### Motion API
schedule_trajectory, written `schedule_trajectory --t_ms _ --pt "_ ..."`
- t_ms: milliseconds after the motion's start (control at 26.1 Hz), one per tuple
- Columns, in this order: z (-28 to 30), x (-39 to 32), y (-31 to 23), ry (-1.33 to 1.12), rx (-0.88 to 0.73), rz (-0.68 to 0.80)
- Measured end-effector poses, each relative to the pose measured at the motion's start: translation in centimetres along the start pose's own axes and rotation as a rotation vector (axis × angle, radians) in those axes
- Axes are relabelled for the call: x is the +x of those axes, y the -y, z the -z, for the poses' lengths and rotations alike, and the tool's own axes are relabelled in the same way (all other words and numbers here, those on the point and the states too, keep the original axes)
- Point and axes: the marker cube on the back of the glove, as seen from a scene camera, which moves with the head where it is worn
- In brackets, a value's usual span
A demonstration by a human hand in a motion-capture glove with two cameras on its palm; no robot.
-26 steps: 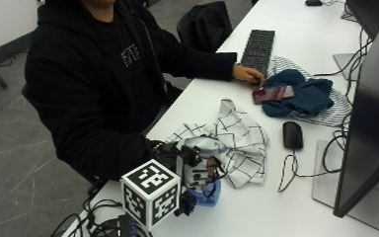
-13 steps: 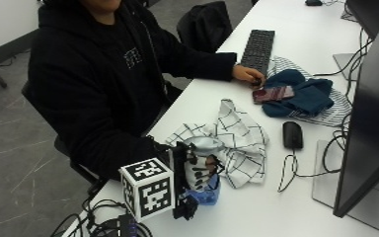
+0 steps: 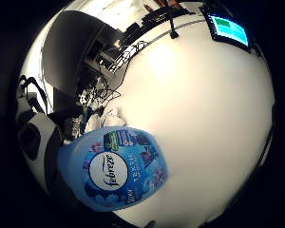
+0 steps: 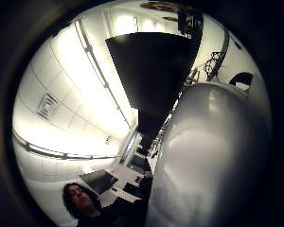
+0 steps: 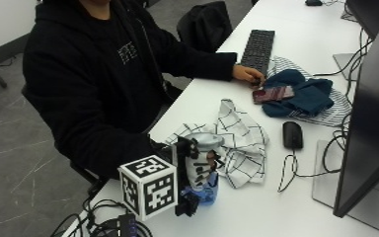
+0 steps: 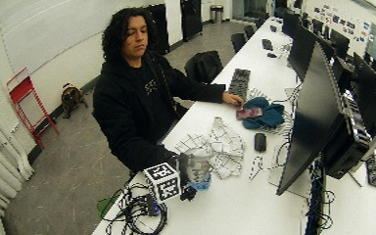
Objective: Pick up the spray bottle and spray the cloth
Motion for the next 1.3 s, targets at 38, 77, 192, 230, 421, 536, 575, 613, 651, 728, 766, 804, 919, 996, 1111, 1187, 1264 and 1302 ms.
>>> schedule_trajectory --t_ms 38,77,192,230,421,536,575,613,651,728,766,804,919,996,1111,1187,1264,1302 --pt "0.6 -0.8 -0.5 -0.027 -0.07 0.007" --pt "1.1 -1.7 -1.1 -0.061 -0.157 0.014" --pt "1.1 -4.8 -1.5 -0.198 -0.458 0.042" --pt "0.7 -5.7 -1.4 -0.258 -0.548 0.059" --pt "-2.0 -10.1 -3.0 -0.55 -0.918 0.122" --pt "-3.1 -11.7 -4.4 -0.812 -1.063 0.158" --pt "-3.5 -12.1 -4.7 -0.895 -1.09 0.171" --pt "-3.9 -12.4 -4.9 -0.964 -1.111 0.183" --pt "-4.3 -12.6 -5.1 -1.019 -1.128 0.192" --pt "-5.4 -12.7 -5.6 -1.101 -1.16 0.199" --pt "-5.9 -12.5 -5.9 -1.137 -1.178 0.199" --pt "-6.4 -12.3 -6.3 -1.173 -1.197 0.197" --pt "-7.8 -10.8 -7.6 -1.287 -1.262 0.186" --pt "-8.6 -9.5 -8.7 -1.346 -1.305 0.175" --pt "-9.4 -7.6 -10.5 -1.394 -1.375 0.157" --pt "-9.9 -6.5 -11.7 -1.422 -1.418 0.146" --pt "-10.1 -5.8 -12.5 -1.444 -1.443 0.14" --pt "-10.1 -5.5 -12.7 -1.449 -1.45 0.139"
